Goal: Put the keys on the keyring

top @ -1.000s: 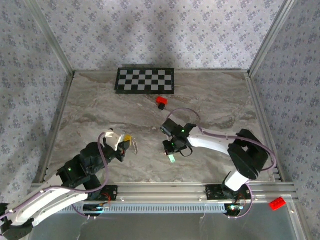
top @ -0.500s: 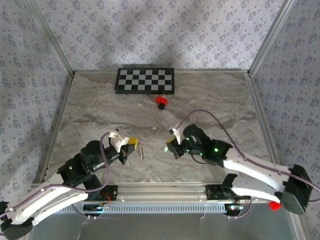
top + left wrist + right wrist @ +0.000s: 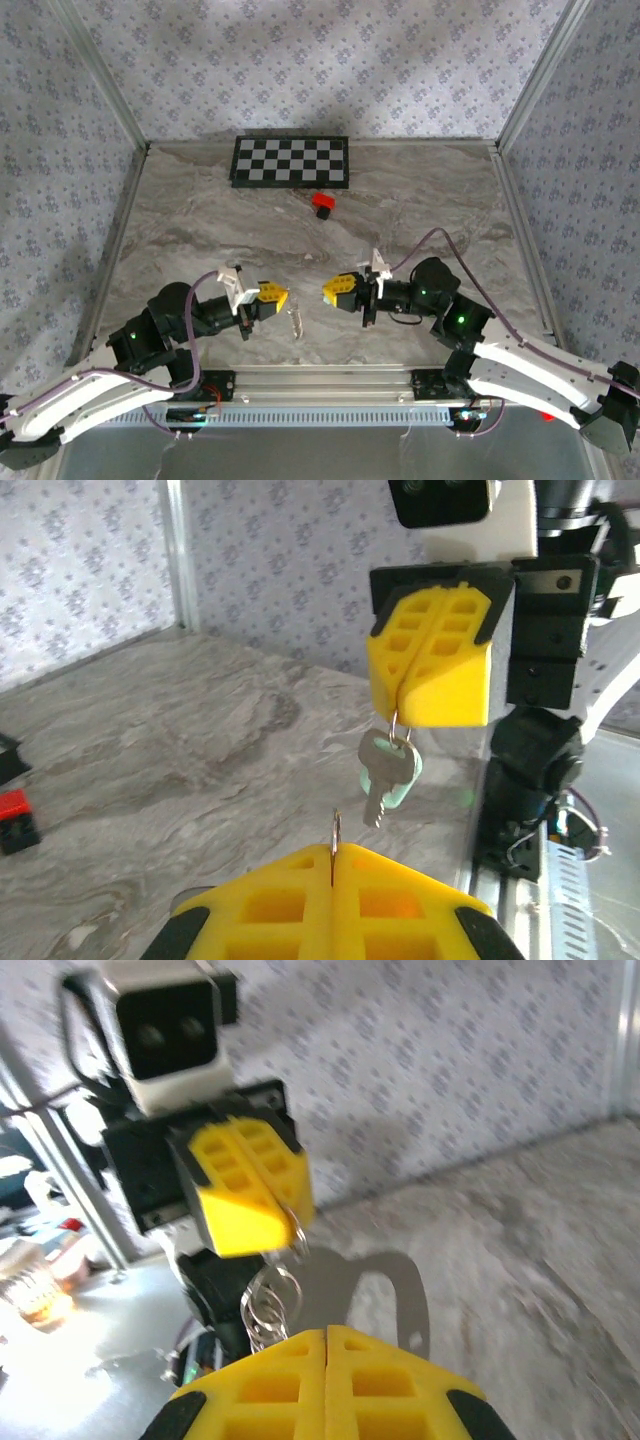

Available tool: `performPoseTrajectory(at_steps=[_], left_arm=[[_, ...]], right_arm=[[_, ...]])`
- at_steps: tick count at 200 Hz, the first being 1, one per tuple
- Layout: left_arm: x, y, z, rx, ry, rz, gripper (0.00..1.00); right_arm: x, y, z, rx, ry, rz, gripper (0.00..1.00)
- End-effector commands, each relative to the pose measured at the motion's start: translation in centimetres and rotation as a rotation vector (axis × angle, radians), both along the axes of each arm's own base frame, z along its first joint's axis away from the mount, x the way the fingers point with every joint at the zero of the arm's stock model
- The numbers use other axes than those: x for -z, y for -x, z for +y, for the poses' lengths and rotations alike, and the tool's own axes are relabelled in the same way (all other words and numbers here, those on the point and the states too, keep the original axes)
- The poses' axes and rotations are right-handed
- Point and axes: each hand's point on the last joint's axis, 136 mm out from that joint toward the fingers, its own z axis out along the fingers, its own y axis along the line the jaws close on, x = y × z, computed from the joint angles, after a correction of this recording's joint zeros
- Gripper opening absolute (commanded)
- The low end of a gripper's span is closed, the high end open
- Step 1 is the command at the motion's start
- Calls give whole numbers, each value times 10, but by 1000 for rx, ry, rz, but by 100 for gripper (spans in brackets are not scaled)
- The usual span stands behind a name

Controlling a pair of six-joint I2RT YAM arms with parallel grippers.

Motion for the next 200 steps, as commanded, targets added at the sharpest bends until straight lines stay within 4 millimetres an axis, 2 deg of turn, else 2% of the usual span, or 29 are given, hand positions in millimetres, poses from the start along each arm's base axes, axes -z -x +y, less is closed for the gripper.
performPoseTrajectory(at_steps=[1, 32, 60, 110, 151, 200], left_arm=[[-42, 18, -2, 92, 113, -86, 0], [-56, 25, -5, 138, 144, -105, 0], [-69, 31, -6, 171, 181, -119, 0], [-76, 37, -14, 217, 199, -118, 0], [-83, 41, -16, 243, 219, -124, 0], [-83, 42, -20, 256, 222, -116, 0]], right_arm=[[-42, 25, -6, -114, -165, -70, 0], [-60, 36, -8, -153, -218, -109, 0], [-66, 39, -8, -132, -233, -135, 0], [-68, 44, -9, -88, -267, -190, 0], [-66, 39, -12, -31, -304, -187, 0], [-66, 41, -12, -34, -302, -203, 0]])
